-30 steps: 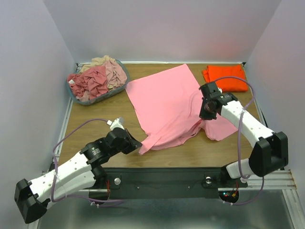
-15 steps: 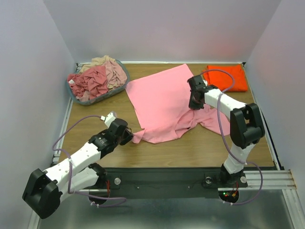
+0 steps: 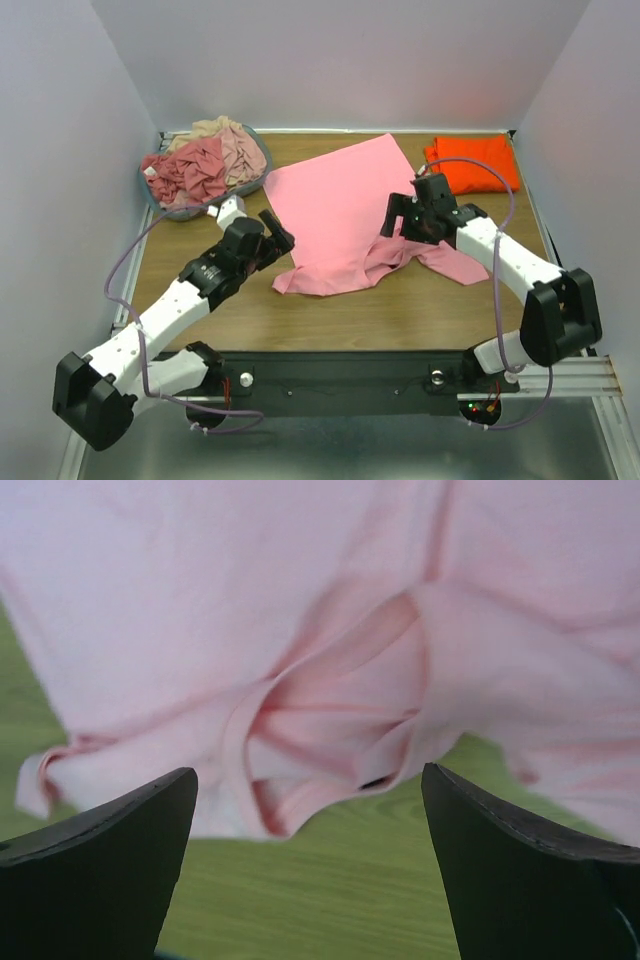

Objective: Fold and stack the t-shirts
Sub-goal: Flatten the tshirt out

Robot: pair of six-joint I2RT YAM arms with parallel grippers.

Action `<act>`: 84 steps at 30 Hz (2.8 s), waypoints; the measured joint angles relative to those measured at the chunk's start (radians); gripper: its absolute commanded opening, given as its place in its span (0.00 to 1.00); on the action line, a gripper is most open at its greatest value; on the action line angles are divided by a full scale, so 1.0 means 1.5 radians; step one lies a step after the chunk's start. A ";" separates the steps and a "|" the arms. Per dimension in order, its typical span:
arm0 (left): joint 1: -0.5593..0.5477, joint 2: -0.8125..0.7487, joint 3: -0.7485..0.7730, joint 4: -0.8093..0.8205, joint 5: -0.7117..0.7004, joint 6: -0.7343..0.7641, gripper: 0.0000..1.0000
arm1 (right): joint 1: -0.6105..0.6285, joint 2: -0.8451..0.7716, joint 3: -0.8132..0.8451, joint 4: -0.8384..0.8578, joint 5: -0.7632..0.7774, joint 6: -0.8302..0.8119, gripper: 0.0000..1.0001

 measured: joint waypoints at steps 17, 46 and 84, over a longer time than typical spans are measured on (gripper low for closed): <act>0.090 0.642 0.413 0.127 0.065 0.182 0.98 | 0.213 0.084 -0.137 0.198 -0.125 0.142 1.00; 0.017 0.200 -0.119 0.192 0.056 -0.025 0.98 | 0.057 -0.408 -0.434 -0.135 0.013 0.395 1.00; 0.126 0.503 0.184 0.126 0.043 0.146 0.98 | -0.120 0.407 0.305 0.054 0.024 -0.076 1.00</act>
